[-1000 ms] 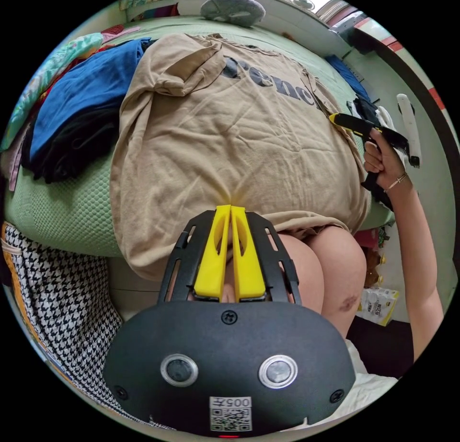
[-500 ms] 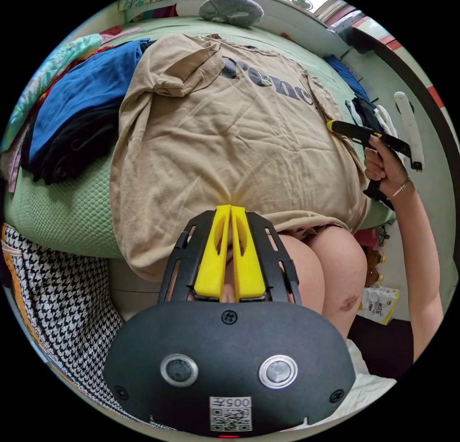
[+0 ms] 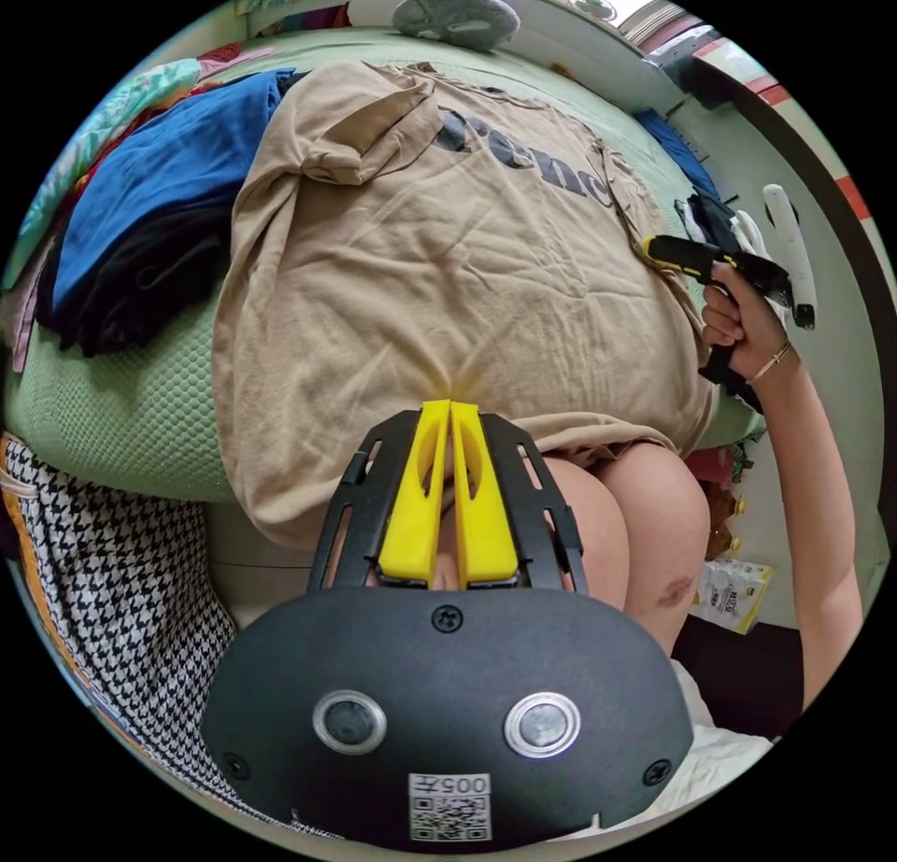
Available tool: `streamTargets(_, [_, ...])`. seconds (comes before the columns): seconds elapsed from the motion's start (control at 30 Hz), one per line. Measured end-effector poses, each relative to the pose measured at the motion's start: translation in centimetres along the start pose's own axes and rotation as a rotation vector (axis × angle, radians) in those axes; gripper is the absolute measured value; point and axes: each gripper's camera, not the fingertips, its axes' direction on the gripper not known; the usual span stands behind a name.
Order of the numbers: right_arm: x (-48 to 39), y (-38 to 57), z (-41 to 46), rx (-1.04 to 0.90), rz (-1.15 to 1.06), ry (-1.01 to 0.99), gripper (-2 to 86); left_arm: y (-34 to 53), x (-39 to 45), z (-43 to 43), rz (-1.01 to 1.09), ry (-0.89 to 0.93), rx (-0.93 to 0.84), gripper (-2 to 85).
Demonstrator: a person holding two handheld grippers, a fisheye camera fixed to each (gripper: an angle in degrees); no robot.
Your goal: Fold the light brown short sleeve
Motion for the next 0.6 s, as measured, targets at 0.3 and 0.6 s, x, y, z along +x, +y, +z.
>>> streamTargets(0.3, [1.0,8.4,-5.1,0.021,0.011,-0.034,-1.3,-3.0,2.7,-1.2,0.068,-0.111,-0.008,-0.5])
streamTargets(0.6, [3.5,8.7,-9.1,0.06,-0.035,-0.054,-0.8,-7.5,3.8,-7.7,0.095,-0.03,0.108,-0.2])
